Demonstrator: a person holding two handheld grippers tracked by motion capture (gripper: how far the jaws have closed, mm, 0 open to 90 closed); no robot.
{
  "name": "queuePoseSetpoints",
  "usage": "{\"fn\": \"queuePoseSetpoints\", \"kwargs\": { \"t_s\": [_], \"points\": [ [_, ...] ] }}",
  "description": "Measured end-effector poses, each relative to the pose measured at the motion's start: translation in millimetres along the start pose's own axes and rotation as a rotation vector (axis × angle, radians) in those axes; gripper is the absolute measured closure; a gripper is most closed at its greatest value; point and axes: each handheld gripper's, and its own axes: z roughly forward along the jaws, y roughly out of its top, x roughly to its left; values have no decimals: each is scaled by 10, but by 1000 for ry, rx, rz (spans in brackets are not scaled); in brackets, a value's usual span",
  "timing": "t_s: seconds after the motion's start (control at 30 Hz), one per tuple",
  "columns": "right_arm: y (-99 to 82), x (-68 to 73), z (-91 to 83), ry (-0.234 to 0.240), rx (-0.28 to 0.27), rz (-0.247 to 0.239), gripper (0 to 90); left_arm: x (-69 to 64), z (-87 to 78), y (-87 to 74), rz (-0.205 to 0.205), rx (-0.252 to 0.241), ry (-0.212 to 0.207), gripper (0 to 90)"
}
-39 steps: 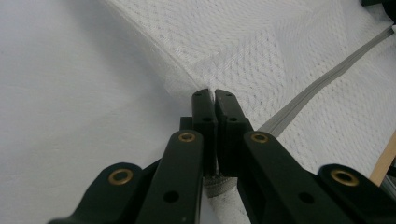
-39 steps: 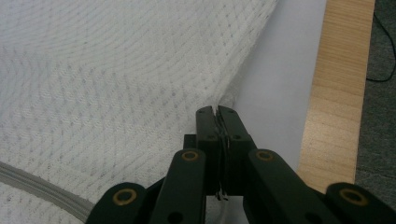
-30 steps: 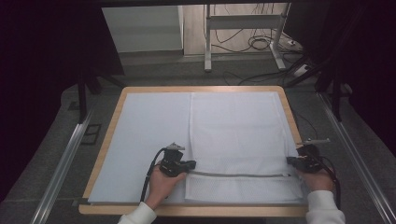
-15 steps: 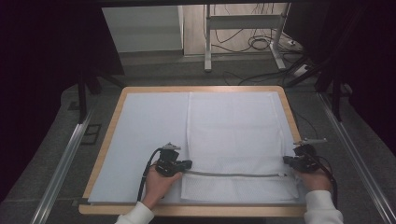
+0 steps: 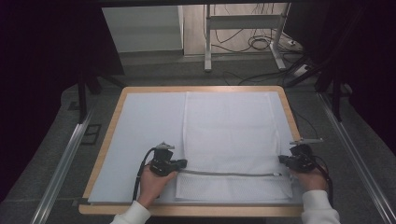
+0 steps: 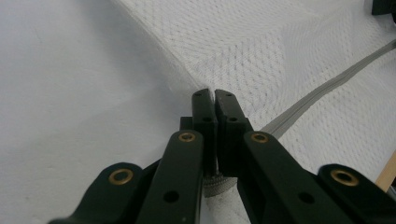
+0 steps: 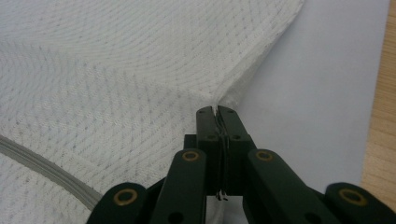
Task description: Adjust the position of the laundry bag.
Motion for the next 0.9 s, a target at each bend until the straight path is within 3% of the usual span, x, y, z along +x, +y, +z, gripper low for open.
{"fn": "queuePoseSetpoints", "kwargs": {
  "t_s": [0.4,0.9],
  "points": [
    [34,78,38,45,-10,-4,877,113,-105,-18,-19,-10,5,883],
    [97,214,99,54,-13,-27,877,238,-206,-42,-37,-15,12,883]
  ]
}}
